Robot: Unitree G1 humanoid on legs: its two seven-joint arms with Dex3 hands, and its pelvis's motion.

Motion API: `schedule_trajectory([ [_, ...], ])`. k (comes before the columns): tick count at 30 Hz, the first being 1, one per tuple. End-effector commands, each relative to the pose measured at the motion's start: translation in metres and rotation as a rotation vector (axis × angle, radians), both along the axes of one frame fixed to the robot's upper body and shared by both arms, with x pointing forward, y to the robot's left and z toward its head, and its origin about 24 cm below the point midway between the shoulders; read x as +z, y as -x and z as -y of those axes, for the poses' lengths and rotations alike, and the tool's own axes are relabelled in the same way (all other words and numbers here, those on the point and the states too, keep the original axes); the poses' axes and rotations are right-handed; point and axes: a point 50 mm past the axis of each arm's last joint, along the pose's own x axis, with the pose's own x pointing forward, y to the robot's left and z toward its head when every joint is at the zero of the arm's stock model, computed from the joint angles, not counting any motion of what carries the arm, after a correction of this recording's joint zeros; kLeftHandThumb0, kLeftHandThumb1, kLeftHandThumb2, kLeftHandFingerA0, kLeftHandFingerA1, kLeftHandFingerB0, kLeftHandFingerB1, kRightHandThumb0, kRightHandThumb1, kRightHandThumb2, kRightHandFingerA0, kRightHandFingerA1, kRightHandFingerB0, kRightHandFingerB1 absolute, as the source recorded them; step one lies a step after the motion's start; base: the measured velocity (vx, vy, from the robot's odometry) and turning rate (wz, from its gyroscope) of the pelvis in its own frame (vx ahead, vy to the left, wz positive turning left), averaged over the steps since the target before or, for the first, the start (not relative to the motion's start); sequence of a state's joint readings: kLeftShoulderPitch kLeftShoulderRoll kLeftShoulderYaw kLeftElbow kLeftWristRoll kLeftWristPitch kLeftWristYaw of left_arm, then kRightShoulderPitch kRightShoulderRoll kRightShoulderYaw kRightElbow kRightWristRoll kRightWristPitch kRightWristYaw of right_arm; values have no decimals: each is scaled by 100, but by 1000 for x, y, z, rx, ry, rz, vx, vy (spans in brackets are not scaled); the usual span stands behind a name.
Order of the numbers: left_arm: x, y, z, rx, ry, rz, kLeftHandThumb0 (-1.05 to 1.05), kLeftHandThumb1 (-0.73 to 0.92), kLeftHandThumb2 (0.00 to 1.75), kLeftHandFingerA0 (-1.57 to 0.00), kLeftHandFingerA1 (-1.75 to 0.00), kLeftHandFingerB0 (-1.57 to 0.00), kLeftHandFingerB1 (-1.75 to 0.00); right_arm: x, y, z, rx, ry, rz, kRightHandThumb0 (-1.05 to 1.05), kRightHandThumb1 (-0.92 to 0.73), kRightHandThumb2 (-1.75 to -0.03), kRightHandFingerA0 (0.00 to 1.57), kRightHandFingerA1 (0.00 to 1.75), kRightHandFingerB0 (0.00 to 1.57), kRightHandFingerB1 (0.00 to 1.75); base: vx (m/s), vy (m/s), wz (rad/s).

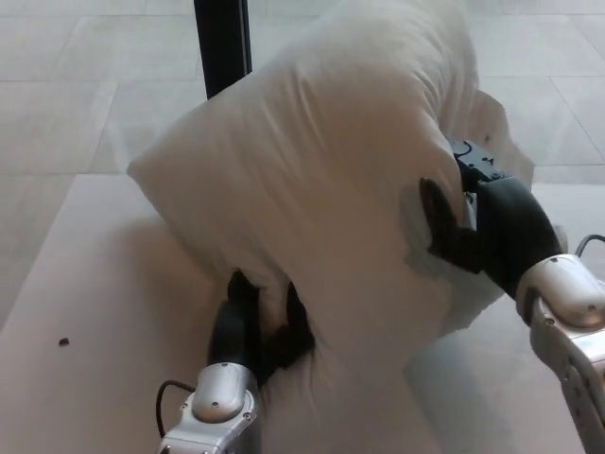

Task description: The robot uses its left hand to press on the left side of the pillow kept in the middle of the desk and uses its right hand to lift up and the right side of the pillow and turn it over

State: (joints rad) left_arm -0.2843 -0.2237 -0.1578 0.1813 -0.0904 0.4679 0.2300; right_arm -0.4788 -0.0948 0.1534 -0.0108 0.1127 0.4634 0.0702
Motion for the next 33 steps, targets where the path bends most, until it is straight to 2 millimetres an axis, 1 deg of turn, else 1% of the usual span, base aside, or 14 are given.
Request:
schedule_trajectory([
  [1,-31,31,66,-353,-27,-127,-94,92,67,-41,-105,-23,-62,-31,21,-59,235,-46,-175,-97,-90,-68,24,52,14,32,0,0,0],
  [2,-26,34,73,-405,-17,-74,-91,91,66,0,-74,0,0,-39,25,-66,279,-4,-184,-104,-74,-115,21,61,7,38,0,0,0],
  [5,-29,36,79,-334,27,-115,-102,61,97,0,-16,0,0,-49,30,-75,325,47,-203,-101,-92,-68,23,58,10,37,0,0,0],
  [7,-28,41,85,-320,-77,-101,-98,82,66,0,0,0,0,-60,37,-82,339,85,-251,-104,-70,-115,24,64,5,44,0,0,0],
  [9,-31,48,89,-307,-42,-97,-93,80,69,0,-17,0,0,-69,43,-88,368,96,-264,-98,-63,-109,26,65,9,48,0,0,0],
  [10,-32,52,93,-276,11,-107,-91,58,94,-7,-53,0,0,-74,46,-91,392,102,-273,-101,-82,-65,39,76,14,45,0,0,0],
  [11,-34,58,99,-224,96,-145,-93,60,93,-5,-50,0,0,-82,51,-95,427,120,-289,-94,-61,-104,69,86,8,52,0,0,0],
  [12,-36,62,104,-194,203,-194,-105,62,97,0,-5,0,-11,-90,57,-100,462,139,-312,-95,-77,-63,68,84,13,48,0,0,0],
  [16,-42,65,107,-174,359,-182,-105,62,98,0,-6,0,-13,-102,70,-110,529,194,-346,-80,-53,-94,54,86,10,51,0,0,0],
  [19,-49,69,108,-139,364,-194,-105,63,101,0,-17,0,-15,-107,80,-122,564,215,-366,-70,-60,-58,46,100,23,49,0,0,0],
  [20,-54,73,109,-128,385,-204,-102,60,100,-5,-46,0,-16,-113,87,-127,629,278,-351,-67,-46,-85,23,70,19,53,0,0,0],
  [30,-57,77,112,-93,480,-233,-96,58,98,0,-30,0,-22,-120,94,-142,759,455,-292,-71,-42,-78,8,61,27,53,0,0,0],
  [31,-56,77,113,-97,488,-229,-85,68,67,0,-41,0,0,-118,93,-145,781,473,-289,-67,-39,-79,7,65,25,54,0,0,0],
  [33,-55,76,116,-104,494,-233,-100,59,98,0,-25,0,-18,-115,94,-149,818,472,-262,-64,-36,-77,16,65,31,58,0,0,0],
])
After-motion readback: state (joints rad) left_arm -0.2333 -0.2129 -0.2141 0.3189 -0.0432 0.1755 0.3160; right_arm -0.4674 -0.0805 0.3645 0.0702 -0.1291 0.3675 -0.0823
